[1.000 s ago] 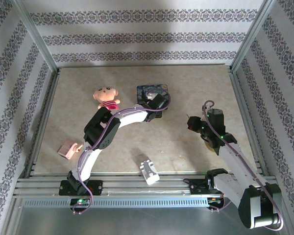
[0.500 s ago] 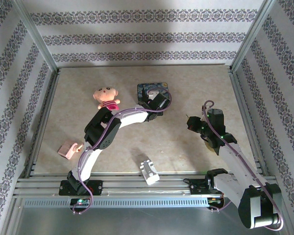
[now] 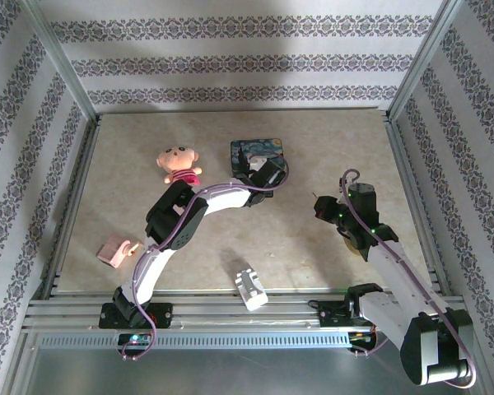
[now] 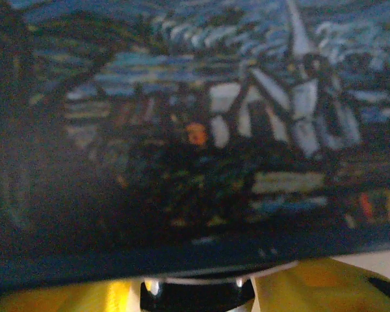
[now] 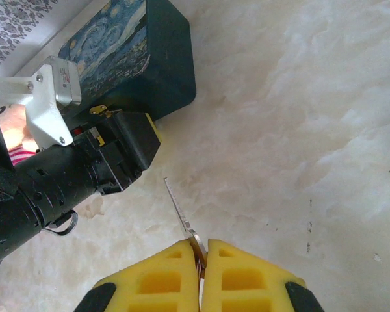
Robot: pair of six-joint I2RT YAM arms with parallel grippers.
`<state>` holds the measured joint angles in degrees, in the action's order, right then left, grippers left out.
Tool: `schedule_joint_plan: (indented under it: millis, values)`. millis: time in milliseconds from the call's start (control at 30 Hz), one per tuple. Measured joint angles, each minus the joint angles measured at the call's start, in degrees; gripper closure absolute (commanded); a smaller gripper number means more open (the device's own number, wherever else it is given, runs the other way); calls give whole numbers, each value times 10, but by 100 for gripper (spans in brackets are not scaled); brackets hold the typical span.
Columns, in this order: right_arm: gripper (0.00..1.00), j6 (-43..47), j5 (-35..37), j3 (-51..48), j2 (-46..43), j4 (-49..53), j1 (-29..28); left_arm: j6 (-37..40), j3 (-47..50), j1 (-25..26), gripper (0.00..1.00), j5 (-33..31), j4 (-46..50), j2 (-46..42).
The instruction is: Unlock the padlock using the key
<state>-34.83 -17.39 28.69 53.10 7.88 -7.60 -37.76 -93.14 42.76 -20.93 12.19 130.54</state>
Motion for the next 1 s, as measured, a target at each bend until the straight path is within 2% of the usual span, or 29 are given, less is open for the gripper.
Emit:
schedule_joint_plan:
  millis: [367, 467, 667, 933, 1000]
  values:
    - [100, 0, 0, -1, -1, 0, 0, 0, -13, 0, 48, -6, 5, 8]
    - [100, 0, 0, -1, -1, 0, 0, 0, -17, 0, 51, -8, 8, 10]
    - [100, 0, 0, -1, -1, 0, 0, 0, -22, -2, 66, -13, 14, 13]
    - [100, 0, 0, -1, -1, 0, 0, 5, -28, -4, 97, -12, 16, 16]
    - [100, 0, 0, -1, -1, 0, 0, 5, -28, -4, 100, -12, 16, 16]
